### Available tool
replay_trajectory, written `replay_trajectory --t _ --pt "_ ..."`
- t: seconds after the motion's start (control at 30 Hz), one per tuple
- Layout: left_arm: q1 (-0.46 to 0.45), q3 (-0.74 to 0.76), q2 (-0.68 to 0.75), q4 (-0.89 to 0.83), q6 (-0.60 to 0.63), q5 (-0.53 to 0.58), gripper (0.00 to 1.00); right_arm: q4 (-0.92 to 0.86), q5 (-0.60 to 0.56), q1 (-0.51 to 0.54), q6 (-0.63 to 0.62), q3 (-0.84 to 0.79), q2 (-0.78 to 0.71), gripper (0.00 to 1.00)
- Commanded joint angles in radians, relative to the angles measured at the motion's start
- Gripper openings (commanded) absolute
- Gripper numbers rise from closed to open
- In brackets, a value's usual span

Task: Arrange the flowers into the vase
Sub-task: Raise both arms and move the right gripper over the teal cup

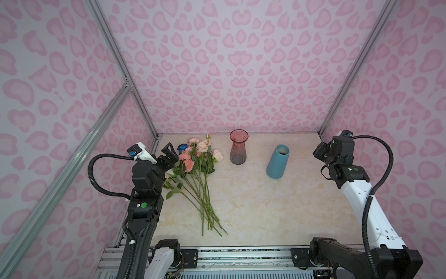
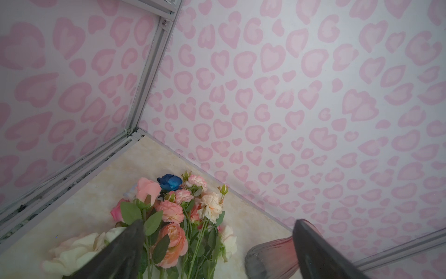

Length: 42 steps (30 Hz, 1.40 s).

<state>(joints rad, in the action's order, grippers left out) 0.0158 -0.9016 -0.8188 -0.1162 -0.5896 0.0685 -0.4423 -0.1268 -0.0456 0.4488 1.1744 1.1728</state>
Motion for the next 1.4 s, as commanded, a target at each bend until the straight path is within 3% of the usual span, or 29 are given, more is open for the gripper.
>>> replay_trajectory --t 0.0,0.13,0.47,0.7,0.87,1.0,1.17,1.37 --pt "0.001 -0.069 -0.079 -0.043 -0.022 -0.137 0.82 -0.071 0.107 0.014 -0.007 0.019 0.004 0.6" --pt "-0.024 -0.264 -0.306 -0.162 -0.022 -0.328 0.71 -0.08 0.099 0.052 -0.012 0.011 0.003 0.59" --pt "-0.263 -0.789 -0.776 -0.506 0.071 -0.285 0.67 -0.116 0.063 0.116 -0.059 0.024 0.019 0.59" --pt "-0.337 -0.991 -0.965 -0.61 0.098 -0.335 0.64 -0.165 0.058 0.191 -0.097 0.113 0.058 0.59" --pt "-0.335 -0.905 -0.884 -0.587 0.121 -0.31 0.64 -0.234 -0.006 0.367 -0.135 0.303 0.18 0.58" --pt "-0.316 -0.762 -0.741 -0.571 0.142 -0.296 0.65 -0.284 0.021 0.467 -0.152 0.492 0.317 0.58" --pt "-0.247 -0.5 -0.505 -0.538 0.146 -0.297 0.67 -0.347 0.12 0.508 -0.121 0.685 0.51 0.57" --pt "-0.232 -0.258 -0.236 -0.548 0.199 -0.139 0.71 -0.403 0.218 0.518 -0.069 0.887 0.714 0.51"
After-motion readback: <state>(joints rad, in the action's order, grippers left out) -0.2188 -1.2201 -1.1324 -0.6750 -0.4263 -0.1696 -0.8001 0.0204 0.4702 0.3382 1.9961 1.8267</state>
